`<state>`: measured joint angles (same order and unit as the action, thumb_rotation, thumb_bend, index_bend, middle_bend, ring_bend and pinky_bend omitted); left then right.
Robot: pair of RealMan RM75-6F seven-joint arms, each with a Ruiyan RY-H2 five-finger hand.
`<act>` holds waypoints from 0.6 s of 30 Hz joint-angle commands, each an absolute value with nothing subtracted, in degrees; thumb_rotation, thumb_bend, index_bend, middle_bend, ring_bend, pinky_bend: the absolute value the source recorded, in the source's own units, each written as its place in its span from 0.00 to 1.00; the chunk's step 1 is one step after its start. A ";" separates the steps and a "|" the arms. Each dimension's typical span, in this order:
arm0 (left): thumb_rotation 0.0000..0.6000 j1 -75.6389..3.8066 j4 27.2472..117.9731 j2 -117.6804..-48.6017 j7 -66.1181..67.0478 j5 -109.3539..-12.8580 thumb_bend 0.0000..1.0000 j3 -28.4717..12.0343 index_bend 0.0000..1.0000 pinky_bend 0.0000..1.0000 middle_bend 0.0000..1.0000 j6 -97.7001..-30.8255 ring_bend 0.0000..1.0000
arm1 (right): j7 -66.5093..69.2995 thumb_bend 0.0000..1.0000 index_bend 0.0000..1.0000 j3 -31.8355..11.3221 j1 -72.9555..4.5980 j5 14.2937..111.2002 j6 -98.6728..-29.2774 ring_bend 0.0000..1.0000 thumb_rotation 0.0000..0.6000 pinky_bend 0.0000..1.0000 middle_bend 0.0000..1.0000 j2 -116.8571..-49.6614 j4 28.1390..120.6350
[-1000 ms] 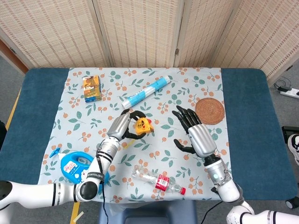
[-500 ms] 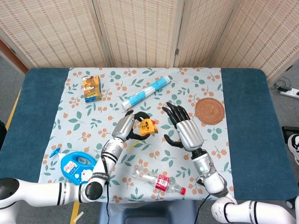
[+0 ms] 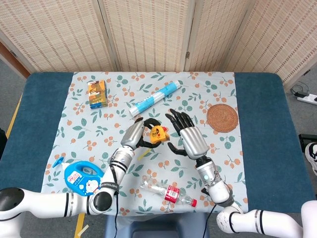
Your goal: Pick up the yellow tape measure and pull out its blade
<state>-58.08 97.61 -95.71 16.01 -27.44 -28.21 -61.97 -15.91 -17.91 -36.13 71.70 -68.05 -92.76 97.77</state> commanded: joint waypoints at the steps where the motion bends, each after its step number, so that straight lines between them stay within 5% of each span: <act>1: 1.00 -58.16 97.76 -95.69 15.98 -27.41 0.36 -28.23 0.47 0.05 0.49 -62.07 0.35 | -16.23 0.39 0.00 -17.96 -36.48 71.55 -68.27 0.00 1.00 0.00 0.00 -93.23 97.35; 18: 1.00 -58.54 99.02 -95.51 15.77 -27.65 0.36 -28.07 0.47 0.05 0.49 -62.89 0.35 | -17.66 0.39 0.00 -18.26 -38.06 69.97 -69.19 0.00 1.00 0.00 0.00 -95.18 95.44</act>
